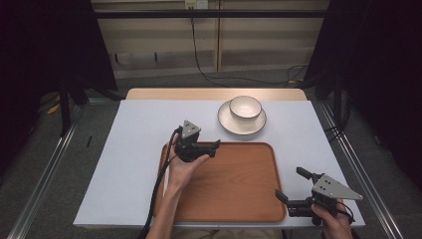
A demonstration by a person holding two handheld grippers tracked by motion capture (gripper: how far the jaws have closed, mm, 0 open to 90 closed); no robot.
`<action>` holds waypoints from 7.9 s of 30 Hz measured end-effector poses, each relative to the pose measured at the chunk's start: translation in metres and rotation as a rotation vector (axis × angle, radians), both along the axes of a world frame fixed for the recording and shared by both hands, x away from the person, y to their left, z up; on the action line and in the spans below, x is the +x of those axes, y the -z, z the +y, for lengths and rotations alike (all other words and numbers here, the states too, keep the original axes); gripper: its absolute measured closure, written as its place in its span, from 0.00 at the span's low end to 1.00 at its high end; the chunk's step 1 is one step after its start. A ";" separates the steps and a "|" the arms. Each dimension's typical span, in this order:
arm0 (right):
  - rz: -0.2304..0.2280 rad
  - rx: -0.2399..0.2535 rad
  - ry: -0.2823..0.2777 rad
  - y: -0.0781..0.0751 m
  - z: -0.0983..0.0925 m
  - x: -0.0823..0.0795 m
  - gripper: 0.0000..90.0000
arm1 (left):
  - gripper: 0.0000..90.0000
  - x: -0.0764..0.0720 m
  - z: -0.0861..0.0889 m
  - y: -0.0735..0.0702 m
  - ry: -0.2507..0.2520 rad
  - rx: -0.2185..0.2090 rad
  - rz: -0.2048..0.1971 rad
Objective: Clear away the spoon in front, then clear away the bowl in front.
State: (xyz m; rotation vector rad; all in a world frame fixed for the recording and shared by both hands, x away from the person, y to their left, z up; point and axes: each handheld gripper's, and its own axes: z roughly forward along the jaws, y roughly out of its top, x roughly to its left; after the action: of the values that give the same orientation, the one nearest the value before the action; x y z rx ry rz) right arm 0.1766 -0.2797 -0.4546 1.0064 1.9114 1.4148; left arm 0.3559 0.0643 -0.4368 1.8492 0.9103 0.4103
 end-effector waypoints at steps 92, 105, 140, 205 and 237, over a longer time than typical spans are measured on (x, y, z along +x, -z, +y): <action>0.007 0.013 -0.016 0.000 -0.003 0.000 0.00 | 0.50 0.156 -0.109 0.000 0.055 0.177 0.254; 0.013 0.018 -0.017 0.001 -0.004 0.000 0.00 | 0.64 0.162 -0.103 0.003 0.068 0.166 0.336; 0.008 0.013 0.001 0.001 -0.006 -0.004 0.00 | 0.92 0.168 -0.098 0.011 -0.013 0.158 0.420; 0.000 0.001 0.000 0.001 -0.003 -0.003 0.00 | 0.92 0.071 -0.089 -0.016 0.190 0.082 0.327; -0.008 -0.001 0.005 0.000 -0.002 -0.003 0.00 | 0.92 0.066 -0.137 0.011 0.234 0.160 0.422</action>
State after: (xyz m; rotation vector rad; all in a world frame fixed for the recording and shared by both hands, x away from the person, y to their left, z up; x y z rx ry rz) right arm 0.1732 -0.2818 -0.4548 1.0031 1.9028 1.4123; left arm 0.4217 -0.0726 -0.4477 2.2082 0.9416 -0.0596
